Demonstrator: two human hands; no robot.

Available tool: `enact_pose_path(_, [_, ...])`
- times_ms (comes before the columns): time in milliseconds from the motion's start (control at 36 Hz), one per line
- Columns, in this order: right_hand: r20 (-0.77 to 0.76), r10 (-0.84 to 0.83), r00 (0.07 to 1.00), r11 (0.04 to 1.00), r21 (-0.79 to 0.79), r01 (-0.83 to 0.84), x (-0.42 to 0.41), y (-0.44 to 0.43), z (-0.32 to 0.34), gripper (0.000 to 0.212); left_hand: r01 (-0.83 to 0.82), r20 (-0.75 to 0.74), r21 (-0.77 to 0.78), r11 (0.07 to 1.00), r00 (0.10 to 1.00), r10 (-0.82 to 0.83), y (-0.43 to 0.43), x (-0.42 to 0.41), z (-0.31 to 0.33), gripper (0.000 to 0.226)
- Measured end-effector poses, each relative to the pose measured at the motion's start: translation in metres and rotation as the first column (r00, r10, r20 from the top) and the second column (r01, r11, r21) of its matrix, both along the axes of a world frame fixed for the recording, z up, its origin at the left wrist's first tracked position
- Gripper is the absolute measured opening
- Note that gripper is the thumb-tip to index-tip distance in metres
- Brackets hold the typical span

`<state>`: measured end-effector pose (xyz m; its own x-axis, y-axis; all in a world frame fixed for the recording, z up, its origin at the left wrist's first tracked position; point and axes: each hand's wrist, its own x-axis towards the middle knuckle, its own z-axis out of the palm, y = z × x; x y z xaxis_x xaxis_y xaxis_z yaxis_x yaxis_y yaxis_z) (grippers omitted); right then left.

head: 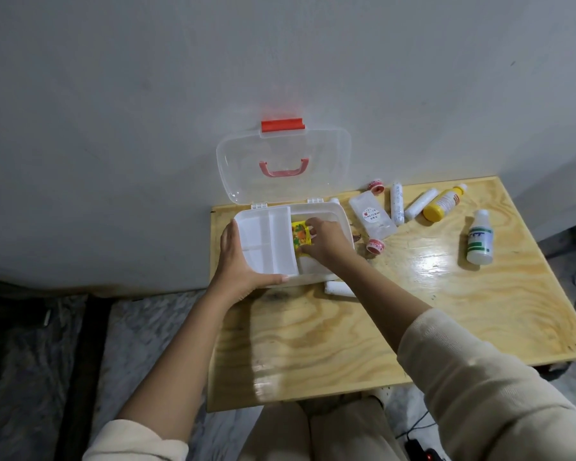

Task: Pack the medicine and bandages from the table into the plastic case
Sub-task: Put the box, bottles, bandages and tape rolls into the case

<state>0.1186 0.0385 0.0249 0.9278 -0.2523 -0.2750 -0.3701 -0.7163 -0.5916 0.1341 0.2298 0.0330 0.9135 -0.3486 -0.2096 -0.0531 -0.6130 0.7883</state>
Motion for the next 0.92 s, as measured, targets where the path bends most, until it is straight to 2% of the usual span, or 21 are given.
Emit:
enact_pose_path(83, [0.044,-0.007,0.999,1.000,0.004,0.007,-0.003,-0.005,0.008,0.059,-0.002,0.000,-0.008,1.000,1.000,0.002,-0.001,-0.001,0.001,0.135])
enact_pose_path(194, [0.208,-0.115,0.971,0.992,0.075,0.102,-0.011,-0.019,0.032,0.048,-0.010,-0.005,-0.017,1.000,1.000,0.009,-0.002,-0.001,0.000,0.137])
enact_pose_path(306, [0.403,-0.317,0.858,0.948,0.173,0.269,-0.024,-0.044,0.045,0.027,-0.008,-0.035,0.005,1.000,0.999,0.008,-0.001,0.001,-0.001,0.142])
enact_pose_path(361, [0.449,-0.422,0.787,0.906,0.212,0.365,-0.030,-0.060,0.039,0.022,-0.006,-0.043,0.012,1.000,0.999,0.007,0.000,0.001,-0.002,0.145])
enact_pose_path(417, [0.414,-0.495,0.764,0.868,0.212,0.448,-0.032,-0.076,0.027,0.025,-0.009,-0.041,0.016,1.000,0.999,0.010,-0.001,0.000,-0.002,0.145])
enact_pose_path(528, [0.166,-0.502,0.849,0.864,0.063,0.499,-0.028,-0.100,-0.006,0.040,-0.022,-0.024,0.017,1.000,0.999,0.022,-0.001,0.000,-0.005,0.143])
enact_pose_path(583, [0.080,-0.499,0.863,0.866,0.029,0.498,-0.025,-0.103,-0.019,0.036,-0.028,-0.005,0.010,1.000,1.000,0.028,0.000,0.001,-0.007,0.141])
enact_pose_path(722, [0.051,-0.549,0.834,0.835,-0.015,0.551,-0.018,-0.104,-0.034,0.039,-0.023,0.023,-0.006,1.000,0.999,0.023,0.000,0.003,-0.009,0.135])
enact_pose_path(917, [0.091,-0.603,0.792,0.797,0.109,0.594,-0.028,-0.106,-0.021,0.036,-0.026,-0.002,-0.001,1.000,1.000,0.026,0.000,0.002,-0.007,0.139])
